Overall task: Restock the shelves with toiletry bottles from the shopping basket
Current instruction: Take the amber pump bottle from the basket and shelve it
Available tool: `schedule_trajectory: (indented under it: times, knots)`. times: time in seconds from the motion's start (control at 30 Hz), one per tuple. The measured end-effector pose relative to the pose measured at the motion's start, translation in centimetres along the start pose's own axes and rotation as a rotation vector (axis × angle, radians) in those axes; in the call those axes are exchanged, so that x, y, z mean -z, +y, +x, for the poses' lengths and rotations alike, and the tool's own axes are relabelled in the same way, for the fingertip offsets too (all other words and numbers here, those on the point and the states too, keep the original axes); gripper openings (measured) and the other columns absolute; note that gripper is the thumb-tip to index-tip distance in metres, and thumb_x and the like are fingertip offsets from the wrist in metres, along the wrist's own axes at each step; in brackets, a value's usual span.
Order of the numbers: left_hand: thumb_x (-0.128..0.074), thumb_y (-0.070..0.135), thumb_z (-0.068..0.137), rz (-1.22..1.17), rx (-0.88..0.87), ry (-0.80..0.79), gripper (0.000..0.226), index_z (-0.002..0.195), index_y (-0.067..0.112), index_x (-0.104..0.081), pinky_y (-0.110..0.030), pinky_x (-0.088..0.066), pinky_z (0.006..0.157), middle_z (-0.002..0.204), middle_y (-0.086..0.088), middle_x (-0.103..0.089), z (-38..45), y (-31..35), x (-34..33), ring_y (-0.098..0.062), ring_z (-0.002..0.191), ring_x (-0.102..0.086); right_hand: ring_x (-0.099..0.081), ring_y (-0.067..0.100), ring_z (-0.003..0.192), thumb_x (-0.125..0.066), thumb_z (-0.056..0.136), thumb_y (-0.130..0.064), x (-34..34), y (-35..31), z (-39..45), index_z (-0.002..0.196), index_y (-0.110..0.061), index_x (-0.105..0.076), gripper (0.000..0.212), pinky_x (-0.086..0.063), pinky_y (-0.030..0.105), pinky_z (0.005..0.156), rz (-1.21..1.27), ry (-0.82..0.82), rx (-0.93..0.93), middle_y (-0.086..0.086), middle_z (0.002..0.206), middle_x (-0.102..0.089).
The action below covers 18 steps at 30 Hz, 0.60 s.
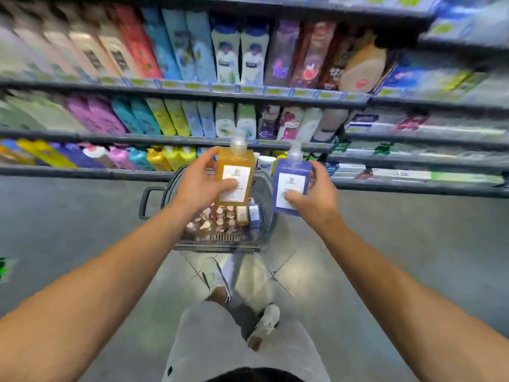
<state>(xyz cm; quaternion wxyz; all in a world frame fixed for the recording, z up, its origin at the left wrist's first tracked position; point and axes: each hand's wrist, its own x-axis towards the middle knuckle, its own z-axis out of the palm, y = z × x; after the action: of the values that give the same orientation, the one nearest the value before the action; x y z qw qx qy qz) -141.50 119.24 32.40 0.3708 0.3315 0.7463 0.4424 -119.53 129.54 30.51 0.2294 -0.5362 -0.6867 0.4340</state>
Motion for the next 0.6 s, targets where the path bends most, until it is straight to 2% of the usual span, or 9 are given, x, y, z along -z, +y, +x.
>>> schedule_trajectory:
  times: [0.07,0.13,0.17,0.27,0.33,0.4,0.5,0.6]
  knots:
    - [-0.08,0.0,0.074,0.022,-0.061,0.034,0.074,0.139,0.013,-0.047,-0.007,-0.048,0.066,0.11,-0.003,-0.06,-1.7,3.1,-0.3,-0.002,0.082,-0.066,-0.061,-0.005,0.082,-0.078,0.065,-0.013,2.6,-1.4,-1.0,0.119,-0.033,-0.05,0.064,-0.039,0.003,0.067,0.002,0.03,0.057,-0.027,0.093,-0.061]
    - [-0.081,0.004,0.075,0.038,-0.122,0.074,0.076,0.142,0.015,-0.045,-0.005,-0.047,0.067,0.112,-0.002,-0.058,-3.1,6.0,-0.2,-0.005,0.084,-0.062,-0.061,-0.004,0.084,-0.079,0.066,-0.012,5.1,-3.0,-1.6,0.121,-0.033,-0.047,0.067,-0.043,0.012,0.069,0.01,0.049,0.123,-0.023,0.097,-0.06]
    - [-0.081,0.006,0.075,0.052,-0.159,0.094,0.075,0.141,0.017,-0.046,-0.008,-0.047,0.069,0.11,0.001,-0.057,-3.7,7.4,-0.2,-0.005,0.084,-0.061,-0.062,0.003,0.087,-0.078,0.067,-0.012,6.4,-3.8,-1.8,0.124,-0.031,-0.046,0.068,-0.045,0.018,0.072,0.014,0.058,0.152,-0.017,0.101,-0.062]
    - [-0.081,0.005,0.075,0.009,-0.259,0.13,0.072,0.138,0.018,-0.05,-0.028,-0.055,0.08,0.107,0.002,-0.06,-5.1,11.2,0.2,-0.013,0.086,-0.065,-0.063,0.013,0.098,-0.078,0.069,-0.011,10.3,-6.7,-2.1,0.129,-0.028,-0.046,0.07,-0.049,0.028,0.08,0.03,0.1,0.232,-0.006,0.114,-0.063]
    - [-0.081,0.007,0.075,-0.02,-0.307,0.156,0.068,0.135,0.021,-0.051,-0.021,-0.055,0.073,0.106,0.007,-0.06,-5.7,13.8,0.4,-0.006,0.085,-0.064,-0.063,0.013,0.099,-0.08,0.07,-0.011,12.7,-8.6,-2.3,0.125,-0.031,-0.046,0.068,-0.051,0.028,0.08,0.037,0.134,0.292,-0.006,0.112,-0.063]
    - [-0.082,0.01,0.076,-0.026,-0.359,0.18,0.064,0.129,0.029,-0.051,-0.016,-0.052,0.069,0.105,0.008,-0.06,-6.1,16.3,0.6,-0.002,0.085,-0.064,-0.062,0.014,0.1,-0.08,0.072,-0.013,14.8,-10.5,-2.4,0.131,-0.028,-0.044,0.07,-0.051,0.031,0.083,0.027,0.161,0.339,-0.005,0.114,-0.063]
    - [-0.082,0.008,0.074,-0.039,-0.441,0.195,0.063,0.128,0.026,-0.054,-0.016,-0.053,0.071,0.109,-0.001,-0.062,-6.3,19.7,0.9,0.002,0.081,-0.065,-0.059,0.015,0.105,-0.08,0.074,-0.014,17.3,-13.1,-2.2,0.136,-0.025,-0.042,0.073,-0.049,0.032,0.086,0.022,0.202,0.401,-0.003,0.122,-0.061]
    - [-0.084,0.013,0.074,-0.047,-0.507,0.211,0.068,0.13,0.032,-0.051,-0.024,-0.053,0.08,0.109,0.003,-0.064,-6.0,22.7,1.3,-0.005,0.09,-0.065,-0.058,0.013,0.107,-0.081,0.076,-0.016,19.2,-15.5,-1.4,0.14,-0.024,-0.041,0.076,-0.05,0.033,0.089,0.036,0.227,0.447,-0.008,0.123,-0.058]
